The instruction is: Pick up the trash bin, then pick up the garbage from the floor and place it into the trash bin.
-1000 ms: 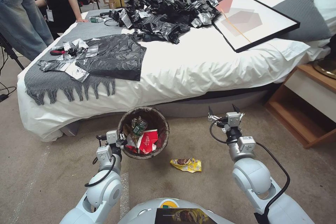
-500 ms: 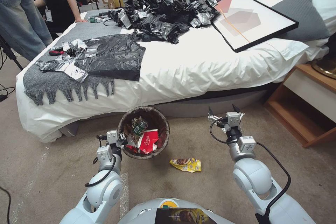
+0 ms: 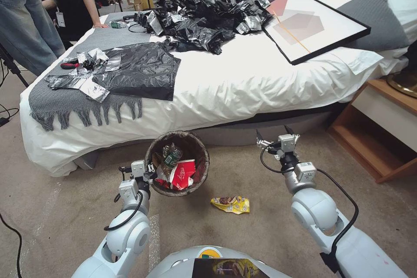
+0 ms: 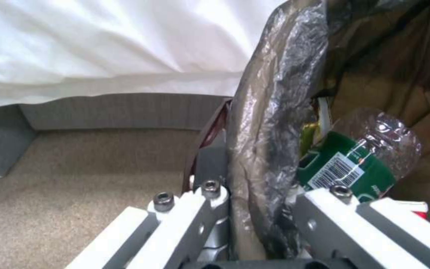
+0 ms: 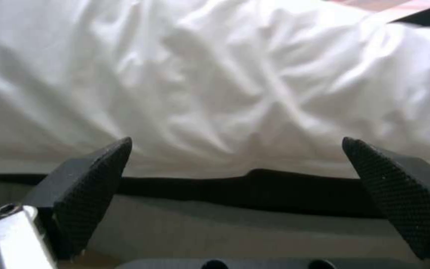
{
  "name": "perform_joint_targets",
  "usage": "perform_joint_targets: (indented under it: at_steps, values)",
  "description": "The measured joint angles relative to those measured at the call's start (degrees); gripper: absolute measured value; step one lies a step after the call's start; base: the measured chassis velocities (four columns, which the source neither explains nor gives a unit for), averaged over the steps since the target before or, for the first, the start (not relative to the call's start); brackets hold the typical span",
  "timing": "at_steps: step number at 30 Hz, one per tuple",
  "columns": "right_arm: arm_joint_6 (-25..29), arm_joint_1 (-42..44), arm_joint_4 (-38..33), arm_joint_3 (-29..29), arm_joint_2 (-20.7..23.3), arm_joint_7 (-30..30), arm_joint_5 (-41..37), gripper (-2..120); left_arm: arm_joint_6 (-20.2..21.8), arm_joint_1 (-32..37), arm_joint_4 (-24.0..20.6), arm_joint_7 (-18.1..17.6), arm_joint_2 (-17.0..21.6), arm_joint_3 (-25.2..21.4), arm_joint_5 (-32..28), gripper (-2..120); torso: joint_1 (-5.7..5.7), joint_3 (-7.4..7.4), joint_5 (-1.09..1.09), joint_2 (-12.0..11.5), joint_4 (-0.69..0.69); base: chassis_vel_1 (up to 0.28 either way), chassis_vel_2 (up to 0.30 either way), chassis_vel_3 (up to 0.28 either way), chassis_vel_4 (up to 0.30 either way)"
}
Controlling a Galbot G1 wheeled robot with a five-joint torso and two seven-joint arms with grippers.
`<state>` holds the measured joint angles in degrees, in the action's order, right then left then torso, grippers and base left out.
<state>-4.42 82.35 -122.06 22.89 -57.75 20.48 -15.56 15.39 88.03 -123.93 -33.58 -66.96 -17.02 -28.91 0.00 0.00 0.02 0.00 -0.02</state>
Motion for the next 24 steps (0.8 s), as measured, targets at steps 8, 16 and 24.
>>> perform_joint_targets:
  at_steps: [8,16,24]
  values:
    - [0.79,-7.48,4.87,-7.16,8.65,-4.54,-9.27,100,-0.06,-0.59,0.48,0.18,0.19,0.20,-0.30,4,0.00,0.00,-0.01,0.00,0.03,0.000,0.000,0.000,0.000]
    - [3.11,-14.13,8.94,-16.51,19.10,-10.63,-12.62,100,-0.19,-1.43,1.31,0.21,0.61,0.27,-0.87,4,0.00,0.00,-0.02,0.00,0.02,0.000,0.000,0.000,0.000]
    - [4.06,-17.79,10.79,-22.03,25.78,-15.19,-14.35,100,-0.26,-2.02,1.80,0.22,1.09,-0.15,-1.43,4,0.00,0.00,-0.01,0.00,0.01,0.000,0.000,0.000,0.000]
